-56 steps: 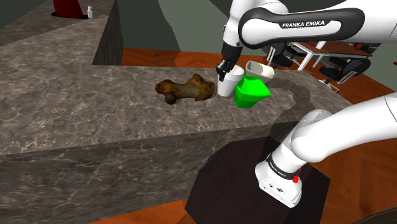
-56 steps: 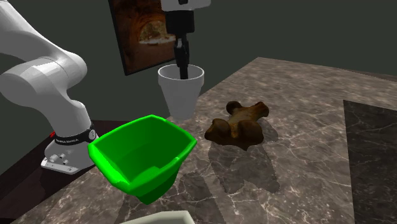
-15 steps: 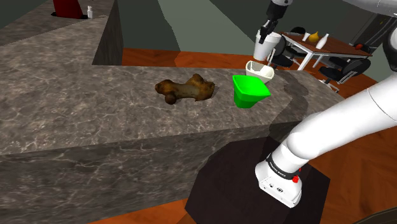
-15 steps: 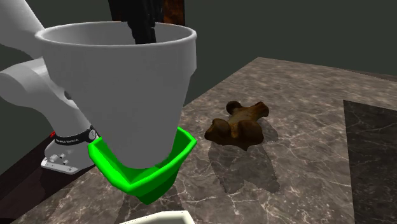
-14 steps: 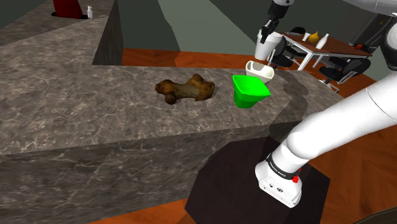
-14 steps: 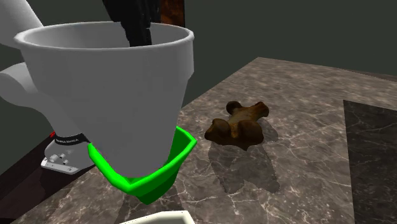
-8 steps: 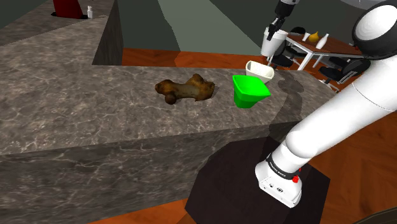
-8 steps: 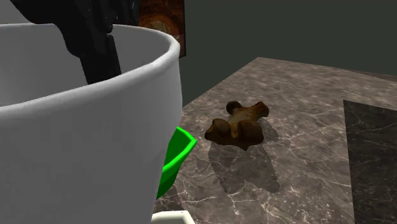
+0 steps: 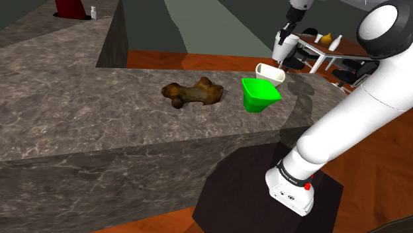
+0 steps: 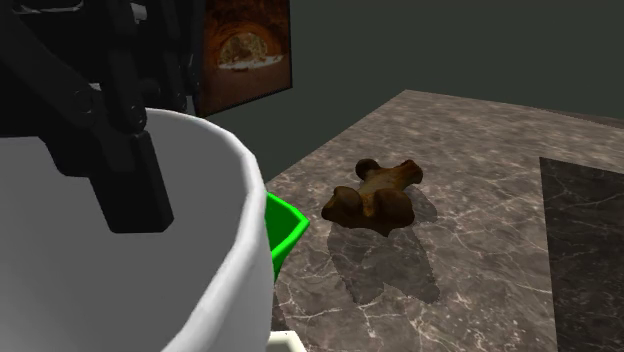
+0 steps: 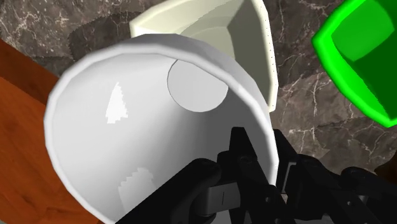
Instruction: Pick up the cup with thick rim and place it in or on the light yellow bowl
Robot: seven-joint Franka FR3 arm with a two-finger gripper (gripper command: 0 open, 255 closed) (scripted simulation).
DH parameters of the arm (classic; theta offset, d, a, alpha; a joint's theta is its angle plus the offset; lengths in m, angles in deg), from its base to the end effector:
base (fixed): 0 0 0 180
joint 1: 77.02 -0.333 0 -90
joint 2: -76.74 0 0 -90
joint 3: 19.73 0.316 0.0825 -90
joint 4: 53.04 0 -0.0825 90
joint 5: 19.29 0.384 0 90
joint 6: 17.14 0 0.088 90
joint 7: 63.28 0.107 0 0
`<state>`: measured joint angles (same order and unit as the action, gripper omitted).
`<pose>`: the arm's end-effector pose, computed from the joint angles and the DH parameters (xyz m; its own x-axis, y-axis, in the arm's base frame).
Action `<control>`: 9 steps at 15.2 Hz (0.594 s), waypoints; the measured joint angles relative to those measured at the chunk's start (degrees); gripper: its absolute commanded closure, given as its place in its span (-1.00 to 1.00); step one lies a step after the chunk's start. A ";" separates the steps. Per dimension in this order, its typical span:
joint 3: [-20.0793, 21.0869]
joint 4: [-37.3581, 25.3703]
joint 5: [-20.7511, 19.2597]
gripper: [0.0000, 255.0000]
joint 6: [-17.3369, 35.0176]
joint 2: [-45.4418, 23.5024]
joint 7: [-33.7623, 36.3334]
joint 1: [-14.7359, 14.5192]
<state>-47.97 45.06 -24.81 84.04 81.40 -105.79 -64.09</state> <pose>0.4012 -0.3755 0.6144 0.9979 0.0384 0.0531 0.0314 -0.9914 0.1268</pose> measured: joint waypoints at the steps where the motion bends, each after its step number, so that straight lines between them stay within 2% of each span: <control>1: -0.02 0.87 -0.10 1.00 0.71 0.18 0.04 0.03; 9: -0.03 7.94 -0.66 1.00 7.04 0.99 0.70 0.11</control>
<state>-48.00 53.00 -25.47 91.08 82.39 -105.09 -63.98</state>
